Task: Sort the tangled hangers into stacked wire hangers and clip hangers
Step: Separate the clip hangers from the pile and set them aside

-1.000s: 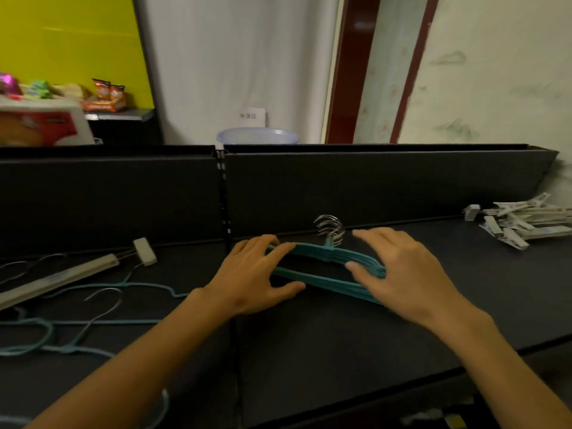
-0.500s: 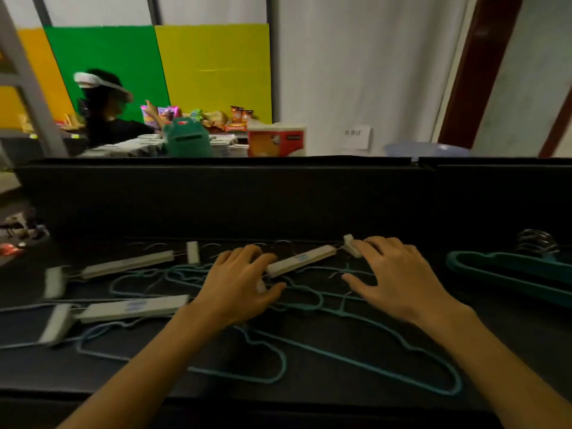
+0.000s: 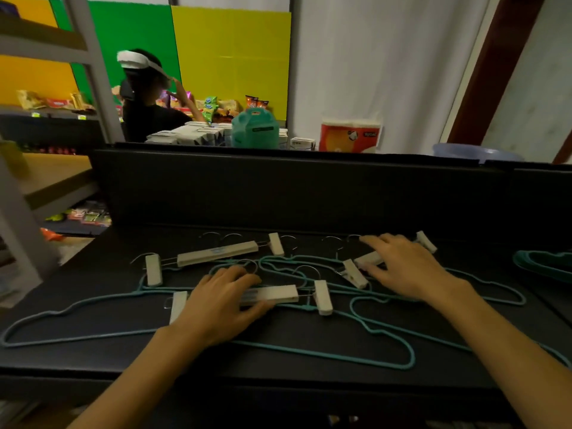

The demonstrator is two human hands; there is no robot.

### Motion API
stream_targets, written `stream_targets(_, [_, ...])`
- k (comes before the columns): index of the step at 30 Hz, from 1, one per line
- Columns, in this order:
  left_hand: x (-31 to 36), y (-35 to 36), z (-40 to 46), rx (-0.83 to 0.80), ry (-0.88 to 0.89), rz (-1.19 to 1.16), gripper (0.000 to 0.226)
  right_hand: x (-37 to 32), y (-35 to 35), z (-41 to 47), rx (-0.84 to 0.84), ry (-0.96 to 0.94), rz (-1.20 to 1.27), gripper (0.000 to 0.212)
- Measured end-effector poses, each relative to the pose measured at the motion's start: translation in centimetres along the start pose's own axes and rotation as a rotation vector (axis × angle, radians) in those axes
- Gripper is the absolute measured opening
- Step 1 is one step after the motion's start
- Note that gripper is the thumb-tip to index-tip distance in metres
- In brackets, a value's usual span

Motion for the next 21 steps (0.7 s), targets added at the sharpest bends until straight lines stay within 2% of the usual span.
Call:
stream_targets(2, [0.0,0.5,-0.2,0.025,0.030,0.014,0.079,1.1,0.2,0.5,-0.005,0.062,0.004,0.057])
stream_targets(6, [-0.4,0.7,-0.1,0.030,0.037,0.021,0.058,2.7,1.1,1.0,-0.010,0.118,-0.005,0.053])
stream_targets(12, [0.1,-0.8,0.7,0.084,0.055,-0.087,0.050,6.2,2.0,2.0,0.000,0.193,0.005,0.048])
stream_targets(21, [1.5,-1.2,3.1,0.039,0.059,-0.058,0.052,7.1,6.3,4.1,-0.160,0.082,-0.070,0.052])
Point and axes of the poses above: each hand's wrist, its own z-axis towards the middle knuckle, its own y-axis out of the palm, x = y × z, the point moved 8 cm from there along z, towards the middle knuckle, and after that the axes turned 9 degrees about y, right-handed, at the moved point
